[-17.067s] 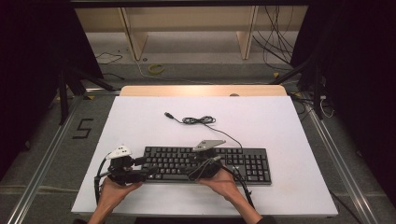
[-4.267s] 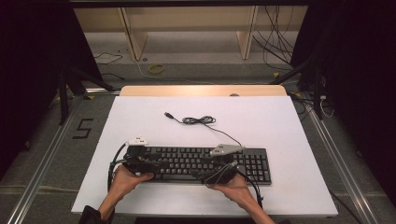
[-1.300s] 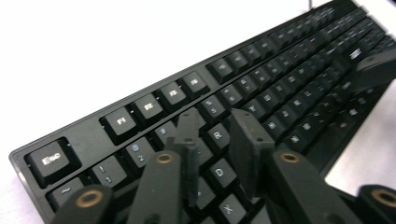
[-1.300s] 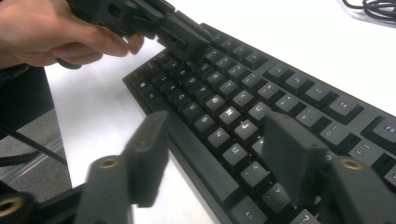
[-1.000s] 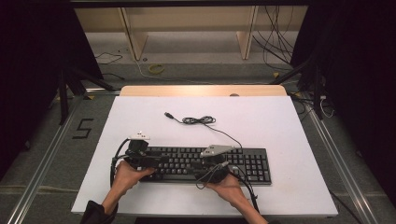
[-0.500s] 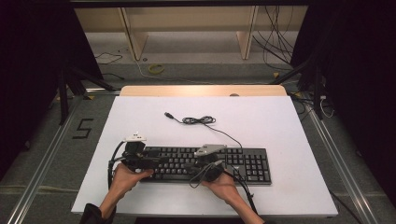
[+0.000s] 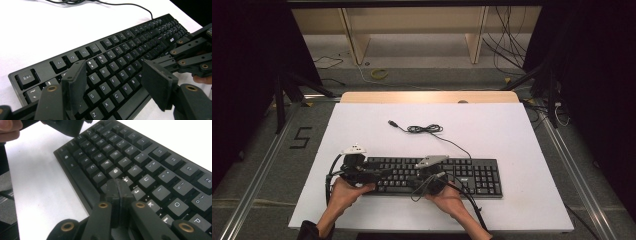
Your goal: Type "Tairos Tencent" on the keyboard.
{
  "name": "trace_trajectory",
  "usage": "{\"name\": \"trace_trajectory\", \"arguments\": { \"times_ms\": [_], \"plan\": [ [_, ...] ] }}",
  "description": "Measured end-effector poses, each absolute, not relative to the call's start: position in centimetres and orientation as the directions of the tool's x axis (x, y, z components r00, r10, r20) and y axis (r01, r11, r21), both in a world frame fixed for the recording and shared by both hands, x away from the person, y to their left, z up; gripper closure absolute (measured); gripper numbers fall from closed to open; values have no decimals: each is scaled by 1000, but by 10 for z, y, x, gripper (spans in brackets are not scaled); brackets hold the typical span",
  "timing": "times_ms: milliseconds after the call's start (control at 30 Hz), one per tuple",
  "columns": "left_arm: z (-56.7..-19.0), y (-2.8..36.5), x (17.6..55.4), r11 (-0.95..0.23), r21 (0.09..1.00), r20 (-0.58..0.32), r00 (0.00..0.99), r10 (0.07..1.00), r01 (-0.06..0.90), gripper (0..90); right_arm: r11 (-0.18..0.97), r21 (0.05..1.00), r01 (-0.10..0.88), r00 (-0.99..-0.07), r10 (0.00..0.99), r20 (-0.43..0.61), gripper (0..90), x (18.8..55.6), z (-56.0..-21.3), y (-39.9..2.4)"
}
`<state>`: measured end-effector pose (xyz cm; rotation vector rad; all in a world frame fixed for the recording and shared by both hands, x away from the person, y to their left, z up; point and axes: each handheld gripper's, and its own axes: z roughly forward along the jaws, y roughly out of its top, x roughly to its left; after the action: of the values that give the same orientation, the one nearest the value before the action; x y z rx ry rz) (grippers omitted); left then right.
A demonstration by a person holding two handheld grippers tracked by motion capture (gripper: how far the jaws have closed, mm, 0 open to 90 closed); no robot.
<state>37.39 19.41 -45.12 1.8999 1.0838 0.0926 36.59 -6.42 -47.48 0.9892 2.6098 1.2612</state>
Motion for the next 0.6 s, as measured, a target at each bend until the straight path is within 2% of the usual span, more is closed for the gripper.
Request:
{"name": "trace_trajectory", "arguments": {
  "times_ms": [600],
  "plan": [
    [-451,193,373,-205,748,-335,626,704,631,324,474,702,531,-780,598,186,900,368,-483,-59]
  ]
}}
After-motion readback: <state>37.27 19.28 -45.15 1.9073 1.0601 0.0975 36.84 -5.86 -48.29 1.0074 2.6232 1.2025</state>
